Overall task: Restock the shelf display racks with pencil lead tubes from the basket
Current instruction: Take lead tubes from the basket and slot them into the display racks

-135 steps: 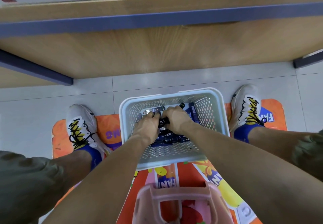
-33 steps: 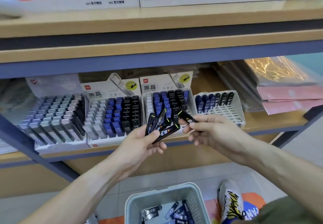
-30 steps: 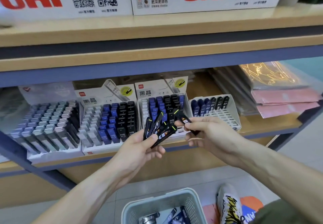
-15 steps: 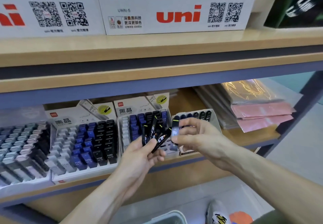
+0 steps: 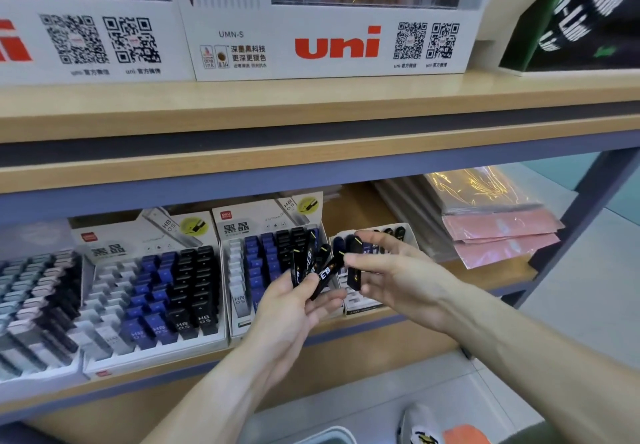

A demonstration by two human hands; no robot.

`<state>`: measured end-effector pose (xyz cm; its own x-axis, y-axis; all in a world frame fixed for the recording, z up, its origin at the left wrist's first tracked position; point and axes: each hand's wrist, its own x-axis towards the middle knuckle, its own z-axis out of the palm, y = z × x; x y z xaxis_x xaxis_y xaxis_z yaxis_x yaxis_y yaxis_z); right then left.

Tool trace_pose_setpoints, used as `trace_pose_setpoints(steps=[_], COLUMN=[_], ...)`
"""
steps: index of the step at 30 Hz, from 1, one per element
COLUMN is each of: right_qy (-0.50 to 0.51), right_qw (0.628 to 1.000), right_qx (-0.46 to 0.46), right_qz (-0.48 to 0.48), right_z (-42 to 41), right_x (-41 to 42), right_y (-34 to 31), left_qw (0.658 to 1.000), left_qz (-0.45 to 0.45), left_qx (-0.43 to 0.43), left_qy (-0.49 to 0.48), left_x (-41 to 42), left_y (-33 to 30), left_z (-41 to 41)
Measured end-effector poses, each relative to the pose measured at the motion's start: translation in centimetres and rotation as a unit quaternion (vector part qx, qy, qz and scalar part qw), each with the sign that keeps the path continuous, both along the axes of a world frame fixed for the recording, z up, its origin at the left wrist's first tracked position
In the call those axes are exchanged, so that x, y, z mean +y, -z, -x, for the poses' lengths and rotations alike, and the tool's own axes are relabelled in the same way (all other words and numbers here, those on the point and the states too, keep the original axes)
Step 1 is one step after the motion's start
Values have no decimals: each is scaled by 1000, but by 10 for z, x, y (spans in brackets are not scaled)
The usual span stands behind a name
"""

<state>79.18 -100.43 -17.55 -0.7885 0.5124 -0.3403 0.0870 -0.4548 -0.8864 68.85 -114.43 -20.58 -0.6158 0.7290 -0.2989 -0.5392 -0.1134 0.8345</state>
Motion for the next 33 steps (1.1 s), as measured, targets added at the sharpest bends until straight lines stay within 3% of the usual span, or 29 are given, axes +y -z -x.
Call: trace_pose_setpoints(steps=[14, 26, 29, 33], right_qy=[-39, 7, 88, 153], right_qw=[987, 954, 935, 875], right_qx=[23, 8, -15, -75], right_qz=[-157, -301, -344, -453], right_z=[-4, -9, -11, -13], right_x=[-12, 3, 24, 62], right_y=[11, 21, 17, 30], left_qw=[1000, 999, 998, 998], left_qz=[21, 35, 48, 54], left_qx=[7, 37, 37, 27], left_qy=[-21, 0, -8, -1], left_x=[-15, 7, 15, 23], left_y=[-4, -1, 3, 5], left_z=[1, -6, -7, -12])
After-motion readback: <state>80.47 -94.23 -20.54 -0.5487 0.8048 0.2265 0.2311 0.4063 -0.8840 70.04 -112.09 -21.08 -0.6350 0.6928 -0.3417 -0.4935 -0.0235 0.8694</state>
